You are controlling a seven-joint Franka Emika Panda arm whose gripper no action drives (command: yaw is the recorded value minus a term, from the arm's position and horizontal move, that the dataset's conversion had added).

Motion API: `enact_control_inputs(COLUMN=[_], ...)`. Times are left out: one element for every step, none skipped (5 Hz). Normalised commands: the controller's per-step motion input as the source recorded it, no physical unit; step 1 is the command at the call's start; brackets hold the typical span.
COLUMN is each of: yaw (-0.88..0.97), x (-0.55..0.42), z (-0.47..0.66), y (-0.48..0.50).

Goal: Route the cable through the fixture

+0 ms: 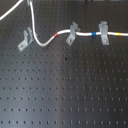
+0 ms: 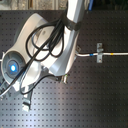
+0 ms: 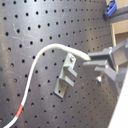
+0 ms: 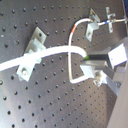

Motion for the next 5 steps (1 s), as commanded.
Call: enact_control_inputs(yaw=[0.0, 0.13, 0.01, 0.0, -0.14], x=[-0.066, -0.291, -0.231, -0.158, -0.216], z=[0.0, 0.42, 0.34, 0.29, 0.28], y=[0.115, 0.08, 0.026, -0.023, -0.114])
